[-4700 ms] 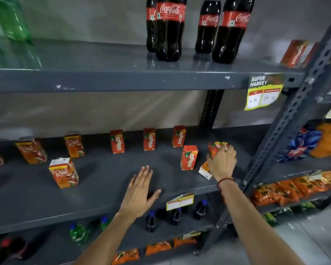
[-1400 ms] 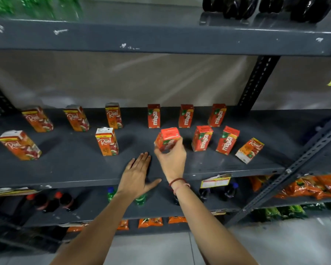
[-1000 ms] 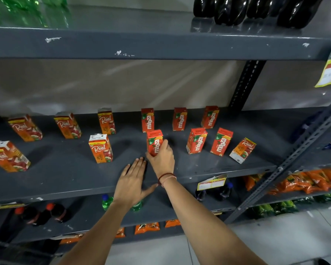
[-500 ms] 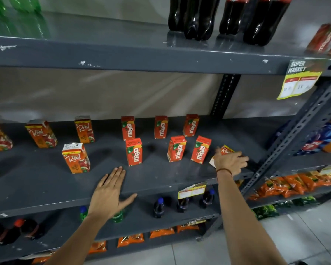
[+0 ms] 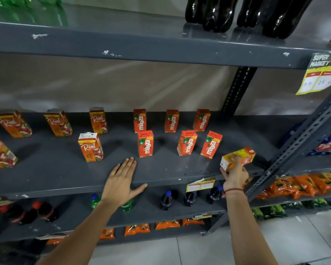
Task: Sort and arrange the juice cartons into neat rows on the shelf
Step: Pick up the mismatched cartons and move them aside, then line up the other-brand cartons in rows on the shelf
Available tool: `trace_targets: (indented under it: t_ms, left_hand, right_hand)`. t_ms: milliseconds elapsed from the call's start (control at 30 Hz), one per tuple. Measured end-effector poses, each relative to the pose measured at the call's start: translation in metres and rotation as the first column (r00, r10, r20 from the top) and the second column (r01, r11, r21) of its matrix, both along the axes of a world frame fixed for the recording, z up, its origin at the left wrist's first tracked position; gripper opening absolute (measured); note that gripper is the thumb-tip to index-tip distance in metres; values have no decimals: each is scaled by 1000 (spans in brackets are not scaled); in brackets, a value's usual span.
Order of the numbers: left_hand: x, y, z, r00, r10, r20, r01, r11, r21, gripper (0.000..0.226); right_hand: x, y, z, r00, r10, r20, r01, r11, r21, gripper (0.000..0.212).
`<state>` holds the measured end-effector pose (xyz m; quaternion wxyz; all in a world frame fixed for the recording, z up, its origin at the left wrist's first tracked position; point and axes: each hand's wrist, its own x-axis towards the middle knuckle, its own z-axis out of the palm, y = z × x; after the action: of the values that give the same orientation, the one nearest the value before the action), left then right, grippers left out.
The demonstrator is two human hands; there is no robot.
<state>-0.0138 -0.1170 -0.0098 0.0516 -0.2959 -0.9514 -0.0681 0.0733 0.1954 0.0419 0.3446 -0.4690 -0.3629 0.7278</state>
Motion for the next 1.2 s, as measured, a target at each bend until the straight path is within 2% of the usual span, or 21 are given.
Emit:
trace_targets:
  t_ms: [67, 133, 233, 300, 500, 667, 767, 900, 1133, 1200]
  left_hand:
    - [2, -6, 2, 1000, -23, 16, 22, 998, 54, 101]
    - [7, -21, 4, 998, -30, 49, 24, 992, 123, 98]
    - [16, -58, 8, 998, 7, 60, -20, 974, 225, 90]
    - [17, -89, 9, 997, 49, 65, -64, 963, 262, 85]
    - [-7, -179, 11, 964, 258, 62, -265, 931, 251, 93]
    - [-20, -221, 1, 951, 298, 80, -307, 940, 147, 102]
    - [-21, -228, -3, 958, 280, 68, -286, 952, 112, 98]
    - [-22, -225, -6, 960, 271, 62, -278, 951, 136, 94]
    - [-26, -226, -13, 964, 264, 41, -267, 953, 144, 94]
    - [-27, -226, -16, 966, 258, 33, -260, 955, 144, 95]
  right_hand:
    - [1, -25, -10, 998, 46, -46, -45, 999, 18, 15]
    - [1, -54, -22, 991, 85, -99, -80, 996, 49, 11]
    - [-10, -105, -25, 971, 183, -155, -167, 980, 107, 17]
    - [-20, -144, -24, 956, 256, -142, -224, 953, 205, 20]
    - [-55, -258, -14, 885, 459, -81, -360, 784, 507, 33]
    - [-85, -339, -4, 813, 567, 136, -498, 555, 667, 40]
    - [-105, -375, 0, 759, 581, 294, -578, 393, 715, 48]
    - [-134, -398, -1, 691, 552, 466, -656, 208, 726, 46]
    - [-171, -421, -13, 619, 485, 617, -732, 72, 677, 52]
    - [-172, -424, -18, 606, 489, 628, -742, 61, 668, 55]
